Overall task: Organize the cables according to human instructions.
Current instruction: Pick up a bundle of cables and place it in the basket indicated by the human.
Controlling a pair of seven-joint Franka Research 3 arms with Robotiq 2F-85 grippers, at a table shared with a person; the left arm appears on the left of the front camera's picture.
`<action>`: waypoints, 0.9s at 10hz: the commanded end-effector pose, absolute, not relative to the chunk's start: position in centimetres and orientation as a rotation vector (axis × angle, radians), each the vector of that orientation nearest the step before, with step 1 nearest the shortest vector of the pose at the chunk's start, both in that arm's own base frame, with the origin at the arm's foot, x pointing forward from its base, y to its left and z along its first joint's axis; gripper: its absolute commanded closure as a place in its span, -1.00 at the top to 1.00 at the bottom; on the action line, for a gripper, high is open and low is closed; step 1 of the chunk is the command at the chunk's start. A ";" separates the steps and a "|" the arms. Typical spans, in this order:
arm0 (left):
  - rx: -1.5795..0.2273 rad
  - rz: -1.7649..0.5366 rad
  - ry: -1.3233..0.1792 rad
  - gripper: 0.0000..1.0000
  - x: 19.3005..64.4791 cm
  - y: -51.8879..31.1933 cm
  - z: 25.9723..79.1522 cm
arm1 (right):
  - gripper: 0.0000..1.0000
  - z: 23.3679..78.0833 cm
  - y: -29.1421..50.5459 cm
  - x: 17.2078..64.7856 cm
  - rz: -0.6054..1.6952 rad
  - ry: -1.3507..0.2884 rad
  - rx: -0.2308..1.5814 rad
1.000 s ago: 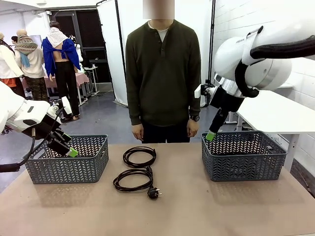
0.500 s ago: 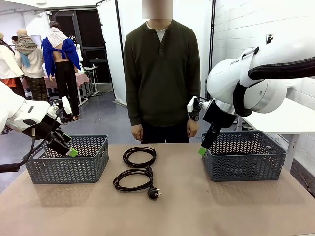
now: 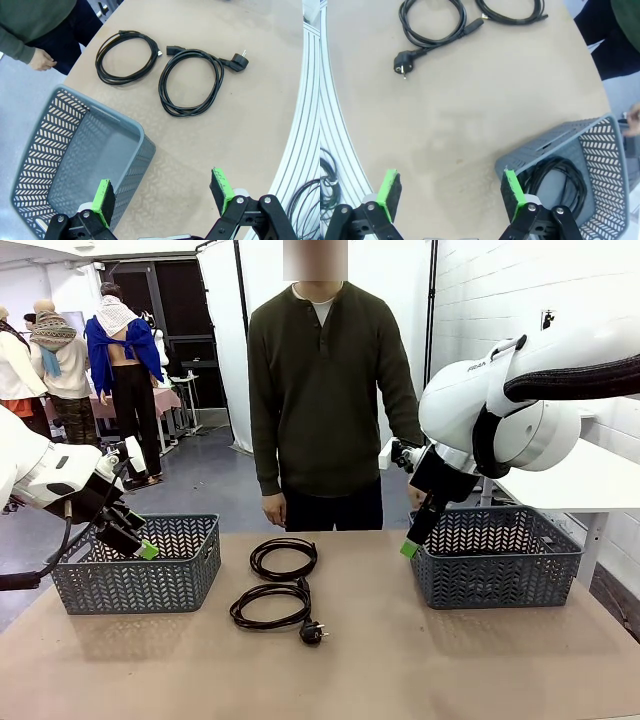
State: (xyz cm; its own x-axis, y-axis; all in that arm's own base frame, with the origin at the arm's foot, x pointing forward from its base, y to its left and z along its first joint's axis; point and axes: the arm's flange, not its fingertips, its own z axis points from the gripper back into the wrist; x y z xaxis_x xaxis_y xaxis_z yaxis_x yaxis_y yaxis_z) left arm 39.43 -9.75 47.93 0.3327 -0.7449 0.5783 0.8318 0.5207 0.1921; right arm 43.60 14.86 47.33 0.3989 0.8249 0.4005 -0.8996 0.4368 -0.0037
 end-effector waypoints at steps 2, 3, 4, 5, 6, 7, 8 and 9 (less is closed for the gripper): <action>-0.160 -1.030 -0.672 1.00 39.2 -9.5 47.6 | 1.00 47.3 14.8 43.6 1.098 -0.373 0.223; -0.160 -1.030 -0.672 1.00 39.2 -9.5 47.6 | 1.00 47.3 14.8 43.6 1.098 -0.373 0.223; -0.160 -1.030 -0.672 1.00 39.2 -9.5 47.6 | 1.00 47.3 14.8 43.6 1.098 -0.373 0.223; -0.160 -1.030 -0.672 1.00 39.2 -9.5 47.6 | 1.00 47.3 14.8 43.6 1.098 -0.373 0.223; -0.160 -1.030 -0.672 1.00 39.2 -9.5 47.6 | 1.00 47.3 14.8 43.6 1.098 -0.373 0.223; -0.160 -1.030 -0.672 1.00 39.2 -9.5 47.6 | 1.00 47.3 14.8 43.6 1.098 -0.373 0.223; -0.160 -1.030 -0.672 1.00 39.2 -9.5 47.6 | 1.00 47.3 14.8 43.6 1.098 -0.373 0.223; -0.160 -1.030 -0.672 1.00 39.2 -9.5 47.6 | 1.00 47.3 14.8 43.6 1.098 -0.373 0.223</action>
State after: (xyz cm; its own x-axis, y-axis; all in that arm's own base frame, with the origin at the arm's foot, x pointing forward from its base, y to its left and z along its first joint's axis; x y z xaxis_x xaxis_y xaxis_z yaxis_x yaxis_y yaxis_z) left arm 39.43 -9.75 47.93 0.3327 -0.7449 0.5783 0.8318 0.5207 0.1921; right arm 43.60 14.84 47.33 0.3992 0.8247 0.4007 -0.8994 0.4372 -0.0037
